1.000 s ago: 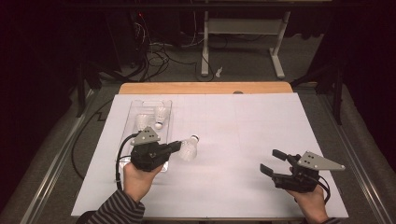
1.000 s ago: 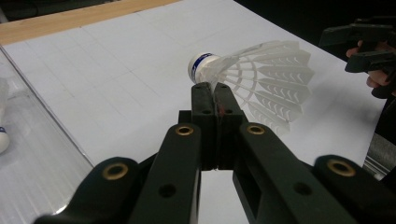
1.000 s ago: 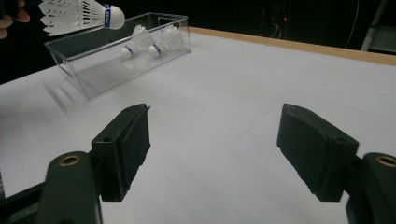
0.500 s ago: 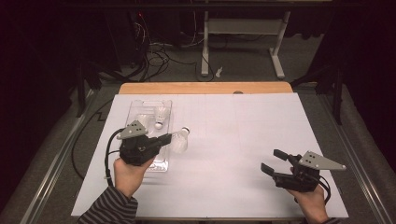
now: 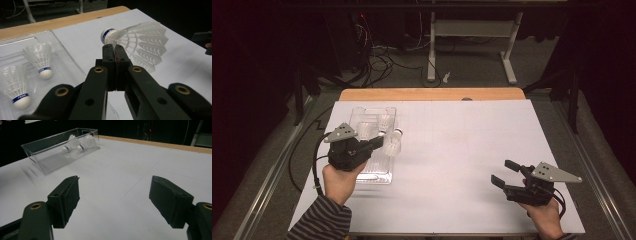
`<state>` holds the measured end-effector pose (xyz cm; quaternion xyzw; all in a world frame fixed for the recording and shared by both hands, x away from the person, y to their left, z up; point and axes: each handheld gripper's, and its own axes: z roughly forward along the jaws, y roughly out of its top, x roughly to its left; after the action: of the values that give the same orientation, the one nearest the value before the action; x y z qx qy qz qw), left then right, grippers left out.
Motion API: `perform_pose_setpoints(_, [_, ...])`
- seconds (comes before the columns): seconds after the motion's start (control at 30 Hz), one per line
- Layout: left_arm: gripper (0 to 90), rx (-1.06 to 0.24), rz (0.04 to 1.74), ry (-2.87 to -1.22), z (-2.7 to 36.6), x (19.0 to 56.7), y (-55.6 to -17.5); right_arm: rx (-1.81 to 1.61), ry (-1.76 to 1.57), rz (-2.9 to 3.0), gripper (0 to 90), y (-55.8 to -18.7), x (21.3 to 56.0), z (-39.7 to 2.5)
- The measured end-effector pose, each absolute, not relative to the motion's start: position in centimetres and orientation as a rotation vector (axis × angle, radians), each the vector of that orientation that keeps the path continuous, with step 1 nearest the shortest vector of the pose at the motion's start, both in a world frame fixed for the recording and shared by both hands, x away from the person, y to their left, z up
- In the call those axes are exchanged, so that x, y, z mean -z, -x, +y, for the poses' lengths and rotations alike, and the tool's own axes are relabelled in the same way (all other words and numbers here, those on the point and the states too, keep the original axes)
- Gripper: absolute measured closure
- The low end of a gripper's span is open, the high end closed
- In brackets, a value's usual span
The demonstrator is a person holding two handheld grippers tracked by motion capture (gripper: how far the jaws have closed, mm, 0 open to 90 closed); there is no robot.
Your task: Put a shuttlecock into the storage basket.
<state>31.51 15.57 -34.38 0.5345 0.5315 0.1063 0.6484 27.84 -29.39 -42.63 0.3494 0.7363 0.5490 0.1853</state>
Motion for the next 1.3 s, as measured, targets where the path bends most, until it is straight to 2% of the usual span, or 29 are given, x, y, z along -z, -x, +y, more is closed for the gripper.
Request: perform_pose_setpoints(1.3, [89.5,-0.382,1.339,-1.145,19.1,36.5,-35.0,-1.553,-0.985,2.076,24.8,-27.9,42.6,-29.3])
